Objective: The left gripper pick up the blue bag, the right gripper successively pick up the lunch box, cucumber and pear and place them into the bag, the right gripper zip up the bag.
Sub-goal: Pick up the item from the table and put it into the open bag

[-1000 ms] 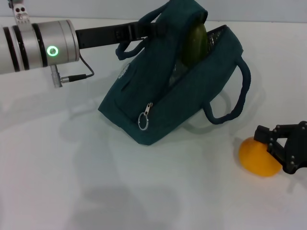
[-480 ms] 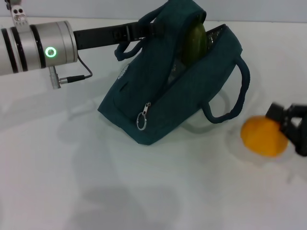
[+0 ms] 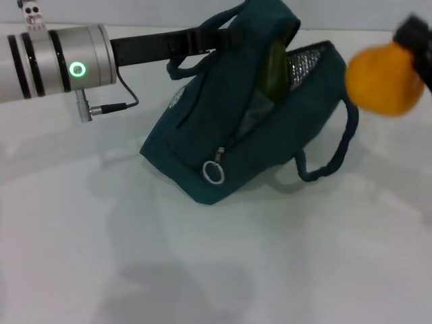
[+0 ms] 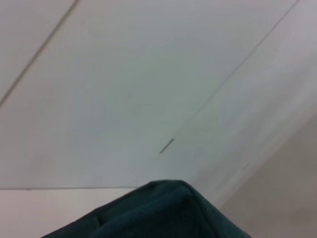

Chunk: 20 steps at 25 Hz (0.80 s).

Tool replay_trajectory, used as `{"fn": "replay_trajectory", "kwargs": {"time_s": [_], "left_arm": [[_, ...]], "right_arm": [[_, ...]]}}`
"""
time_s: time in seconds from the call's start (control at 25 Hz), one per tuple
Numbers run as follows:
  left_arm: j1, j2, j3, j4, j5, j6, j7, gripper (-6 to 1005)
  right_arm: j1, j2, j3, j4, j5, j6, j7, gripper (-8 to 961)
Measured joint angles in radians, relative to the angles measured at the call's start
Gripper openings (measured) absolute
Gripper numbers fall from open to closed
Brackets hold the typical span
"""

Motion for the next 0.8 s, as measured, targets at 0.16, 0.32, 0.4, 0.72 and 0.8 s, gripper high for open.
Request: {"fn": "replay_trajectory", "kwargs": {"time_s": [0.16, 0.32, 0.4, 0.72, 0.8], "left_arm": [[0.0, 0.001, 0.0, 0.001, -0.025, 0.023, -0.003, 65], [-0.001, 0.001, 0.0, 0.002, -0.03, 0.026, -0.011, 65], [-0.001, 0.001, 0.0, -0.001, -0.03, 0.027, -0.013, 66], [-0.001, 0.0, 0.001, -0.003, -0.031, 0.03, -0.015, 65], [-0.001, 0.0, 0.006, -0.003, -0.031, 0.03, -0.015, 65]], "right_arm": [[0.071, 0.0, -0.004, -0.025, 0.007, 0.029, 0.001, 26], [0.117, 0.002, -0.025, -0.035, 0.0, 0.087, -0.004, 26], [0.13, 0.002, -0.056, -0.033, -0.001, 0.135, -0.022, 26], [0.139, 0.011, -0.228, -0.015, 0.001, 0.354, -0.123, 26], [0.14, 0.013, -0.249, -0.007, 0.004, 0.38, -0.146, 26]]}}
